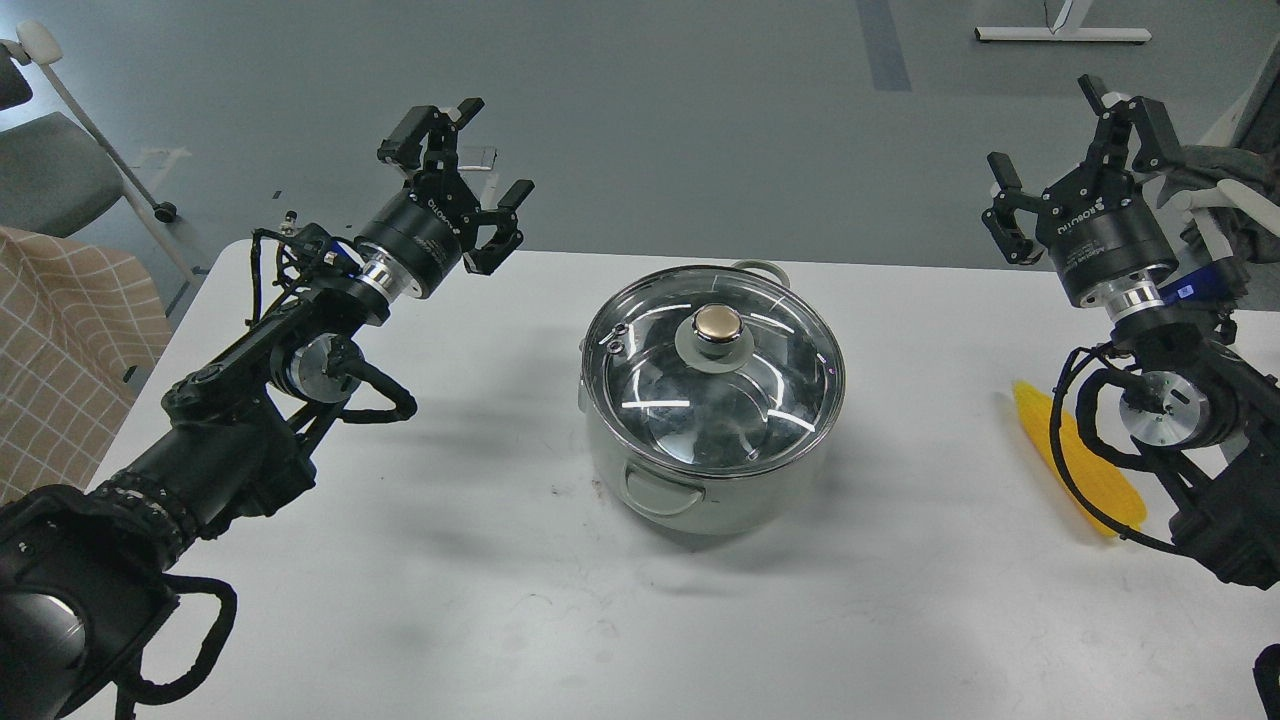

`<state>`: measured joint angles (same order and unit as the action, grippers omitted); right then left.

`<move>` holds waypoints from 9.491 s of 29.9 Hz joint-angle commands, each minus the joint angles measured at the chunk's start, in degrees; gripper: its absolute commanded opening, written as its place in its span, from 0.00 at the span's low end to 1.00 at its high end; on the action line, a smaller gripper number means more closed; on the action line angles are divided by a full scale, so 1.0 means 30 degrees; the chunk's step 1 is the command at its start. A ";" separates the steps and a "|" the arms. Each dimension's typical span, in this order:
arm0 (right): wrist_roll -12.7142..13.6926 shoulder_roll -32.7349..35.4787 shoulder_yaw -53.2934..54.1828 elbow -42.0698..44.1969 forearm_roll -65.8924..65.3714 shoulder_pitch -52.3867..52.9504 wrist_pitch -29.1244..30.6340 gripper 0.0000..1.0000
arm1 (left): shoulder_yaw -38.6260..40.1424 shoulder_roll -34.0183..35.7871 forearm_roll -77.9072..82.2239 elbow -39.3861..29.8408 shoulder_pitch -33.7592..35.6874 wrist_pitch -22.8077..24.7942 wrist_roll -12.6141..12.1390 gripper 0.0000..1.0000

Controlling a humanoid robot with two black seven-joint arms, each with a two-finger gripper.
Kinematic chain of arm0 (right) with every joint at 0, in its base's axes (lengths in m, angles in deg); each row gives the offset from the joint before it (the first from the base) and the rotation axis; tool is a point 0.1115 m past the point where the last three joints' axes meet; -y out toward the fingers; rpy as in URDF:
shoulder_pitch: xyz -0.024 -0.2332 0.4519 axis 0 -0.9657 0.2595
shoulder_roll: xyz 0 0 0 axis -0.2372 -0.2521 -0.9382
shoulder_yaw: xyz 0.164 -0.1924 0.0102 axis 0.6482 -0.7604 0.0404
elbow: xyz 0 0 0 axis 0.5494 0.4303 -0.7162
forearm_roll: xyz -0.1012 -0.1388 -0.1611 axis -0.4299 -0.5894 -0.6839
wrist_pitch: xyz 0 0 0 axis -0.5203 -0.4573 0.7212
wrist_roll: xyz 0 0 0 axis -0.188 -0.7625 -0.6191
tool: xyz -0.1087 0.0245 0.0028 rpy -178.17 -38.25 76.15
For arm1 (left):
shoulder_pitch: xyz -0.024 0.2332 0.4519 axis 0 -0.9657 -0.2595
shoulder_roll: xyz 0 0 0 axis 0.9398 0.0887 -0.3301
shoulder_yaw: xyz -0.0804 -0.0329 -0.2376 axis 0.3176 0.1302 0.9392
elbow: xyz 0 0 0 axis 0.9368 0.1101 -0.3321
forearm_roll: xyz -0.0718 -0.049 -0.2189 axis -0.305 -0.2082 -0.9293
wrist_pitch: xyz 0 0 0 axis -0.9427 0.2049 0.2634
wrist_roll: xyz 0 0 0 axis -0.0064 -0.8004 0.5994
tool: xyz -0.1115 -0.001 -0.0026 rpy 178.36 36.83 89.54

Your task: Open pot and put corn in

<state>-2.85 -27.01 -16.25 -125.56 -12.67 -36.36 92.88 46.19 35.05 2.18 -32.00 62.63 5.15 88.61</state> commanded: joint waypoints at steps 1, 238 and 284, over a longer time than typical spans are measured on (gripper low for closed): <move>-0.0002 0.0015 0.0027 -0.0191 0.0008 -0.0033 -0.0001 1.00 | 0.0156 -0.0151 -0.0026 0.0001 -0.0033 -0.0001 0.0016 0.98; -0.0002 -0.0073 -0.0588 0.0657 -0.1105 -0.0882 -0.0265 1.00 | -0.5205 1.0366 3.1732 -0.5272 -0.7972 -1.6717 0.2846 0.72; -0.0002 1.1208 -0.7590 -0.4030 -2.7119 -0.0995 -0.5889 1.00 | -0.1133 0.8814 0.6419 -0.9930 -0.0590 -0.4617 0.2846 0.98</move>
<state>-2.87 7.47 -38.65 -137.89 -92.25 -35.91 76.20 42.71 62.07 21.33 -61.71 60.98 -8.71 97.13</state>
